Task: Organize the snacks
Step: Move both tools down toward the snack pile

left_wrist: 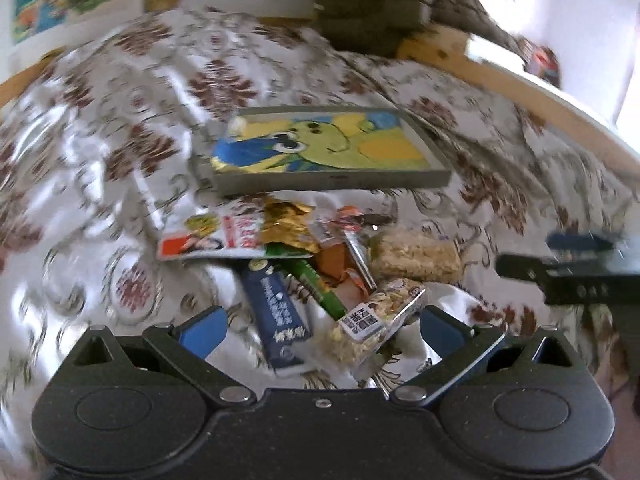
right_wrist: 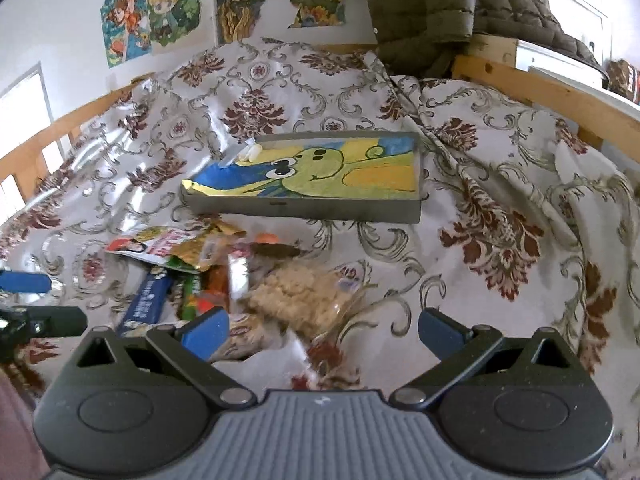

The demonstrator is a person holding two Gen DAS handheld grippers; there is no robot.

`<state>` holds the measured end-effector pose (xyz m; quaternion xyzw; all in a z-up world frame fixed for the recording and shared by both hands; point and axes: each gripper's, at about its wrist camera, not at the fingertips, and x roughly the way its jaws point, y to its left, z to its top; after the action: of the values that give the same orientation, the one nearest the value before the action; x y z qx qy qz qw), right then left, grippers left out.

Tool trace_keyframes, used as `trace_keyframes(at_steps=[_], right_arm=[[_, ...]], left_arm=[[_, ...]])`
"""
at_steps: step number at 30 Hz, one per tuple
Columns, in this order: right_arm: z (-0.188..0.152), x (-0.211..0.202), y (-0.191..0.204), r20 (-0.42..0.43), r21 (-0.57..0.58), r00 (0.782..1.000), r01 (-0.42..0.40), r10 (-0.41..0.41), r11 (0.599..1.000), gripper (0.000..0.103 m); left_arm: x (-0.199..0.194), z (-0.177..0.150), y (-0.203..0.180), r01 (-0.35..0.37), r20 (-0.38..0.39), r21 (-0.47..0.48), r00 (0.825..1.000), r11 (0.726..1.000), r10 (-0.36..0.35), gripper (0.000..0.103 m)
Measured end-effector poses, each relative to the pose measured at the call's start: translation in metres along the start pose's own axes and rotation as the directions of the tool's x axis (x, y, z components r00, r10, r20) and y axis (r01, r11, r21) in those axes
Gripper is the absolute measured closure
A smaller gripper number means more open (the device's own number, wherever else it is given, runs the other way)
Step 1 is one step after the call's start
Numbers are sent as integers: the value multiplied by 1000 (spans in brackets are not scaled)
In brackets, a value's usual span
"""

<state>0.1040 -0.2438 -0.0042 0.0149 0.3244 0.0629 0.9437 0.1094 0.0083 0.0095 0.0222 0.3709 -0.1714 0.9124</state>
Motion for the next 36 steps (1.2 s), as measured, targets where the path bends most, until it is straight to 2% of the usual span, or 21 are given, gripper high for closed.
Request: trace_keyframes(at_steps=[3,6,10,15,20,30,36], right_arm=[[2,21,-6,-31,14,999,-22,23,1000,0],[2,37,-10,-55,21,997,-51,52,999,0],[4,58,-14,-69,-24,992,-105,103,994,0],[9,83,-11,-112,-148,984,-151,135,977,0],[14,98,-14,-146,-171,970,-219,196,961,0],[13,116,-7,-182,-361,967,-235,179,903,0],[11,127,-6,-204,-379,966,-225,156,898,0]], left_arm=[[19,8,1,71,-52,47,996,996,-68,1],[38,14,5,145,-100,38,985,989,-140,1],[59,20,-1,195,-118,85,976,977,-184,1],[75,15,-13,202,-89,198,978,959,-188,1],[83,10,-11,212,-105,205,975,956,-193,1],[96,4,-14,264,-167,193,958,945,-234,9],[103,0,-20,267,-187,216,955,939,-229,9]])
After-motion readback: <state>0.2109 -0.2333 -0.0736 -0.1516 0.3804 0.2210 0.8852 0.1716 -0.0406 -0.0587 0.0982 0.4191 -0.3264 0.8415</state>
